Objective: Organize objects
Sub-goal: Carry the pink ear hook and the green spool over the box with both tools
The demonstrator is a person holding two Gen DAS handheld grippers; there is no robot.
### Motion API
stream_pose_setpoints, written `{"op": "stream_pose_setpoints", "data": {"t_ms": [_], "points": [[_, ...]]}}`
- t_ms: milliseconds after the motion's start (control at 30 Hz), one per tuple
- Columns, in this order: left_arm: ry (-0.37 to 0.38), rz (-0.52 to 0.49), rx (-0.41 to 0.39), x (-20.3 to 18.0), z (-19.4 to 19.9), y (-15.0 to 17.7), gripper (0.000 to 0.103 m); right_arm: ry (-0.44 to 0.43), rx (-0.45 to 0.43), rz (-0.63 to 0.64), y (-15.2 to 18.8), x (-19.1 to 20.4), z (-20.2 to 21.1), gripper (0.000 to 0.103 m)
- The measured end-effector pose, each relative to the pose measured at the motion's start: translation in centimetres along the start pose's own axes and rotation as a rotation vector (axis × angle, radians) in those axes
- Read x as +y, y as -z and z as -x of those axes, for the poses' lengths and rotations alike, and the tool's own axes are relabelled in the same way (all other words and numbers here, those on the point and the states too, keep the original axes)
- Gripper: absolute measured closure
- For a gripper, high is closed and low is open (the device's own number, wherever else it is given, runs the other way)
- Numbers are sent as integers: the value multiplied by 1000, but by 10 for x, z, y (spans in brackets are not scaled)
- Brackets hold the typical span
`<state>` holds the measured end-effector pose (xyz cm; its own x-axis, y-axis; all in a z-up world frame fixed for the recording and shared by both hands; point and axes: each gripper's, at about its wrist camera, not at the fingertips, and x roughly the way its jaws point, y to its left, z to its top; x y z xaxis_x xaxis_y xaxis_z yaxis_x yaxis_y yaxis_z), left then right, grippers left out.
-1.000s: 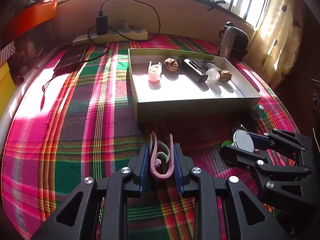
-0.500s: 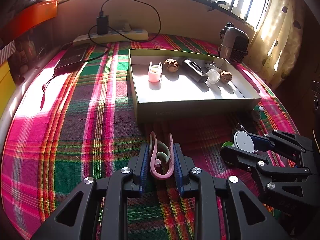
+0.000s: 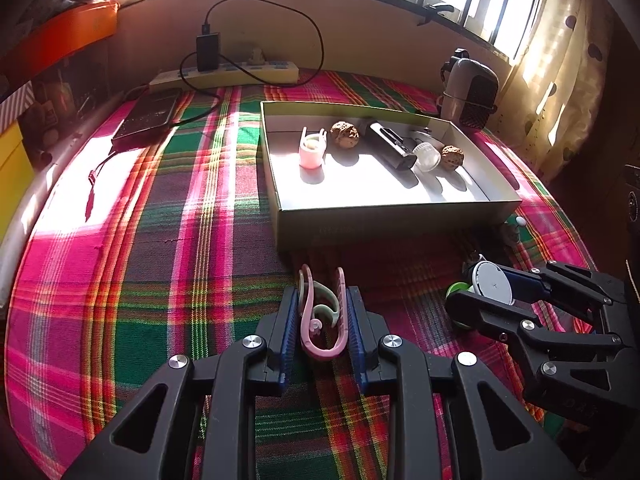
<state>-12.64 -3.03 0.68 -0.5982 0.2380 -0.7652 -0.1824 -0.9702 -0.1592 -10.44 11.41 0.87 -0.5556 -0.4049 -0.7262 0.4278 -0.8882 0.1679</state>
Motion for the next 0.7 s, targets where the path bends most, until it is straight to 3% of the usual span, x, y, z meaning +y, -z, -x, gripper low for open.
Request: {"op": "stream_pose_setpoints", "data": {"t_ms": [467,700], "points": [[35,-7,-40,-5,21,-13,82,-60,-47,-31,-15,-4,18,68],[44,-23,-59,-10,23,-28,82,-50,-77,-40,-34,-12,27,68]]}}
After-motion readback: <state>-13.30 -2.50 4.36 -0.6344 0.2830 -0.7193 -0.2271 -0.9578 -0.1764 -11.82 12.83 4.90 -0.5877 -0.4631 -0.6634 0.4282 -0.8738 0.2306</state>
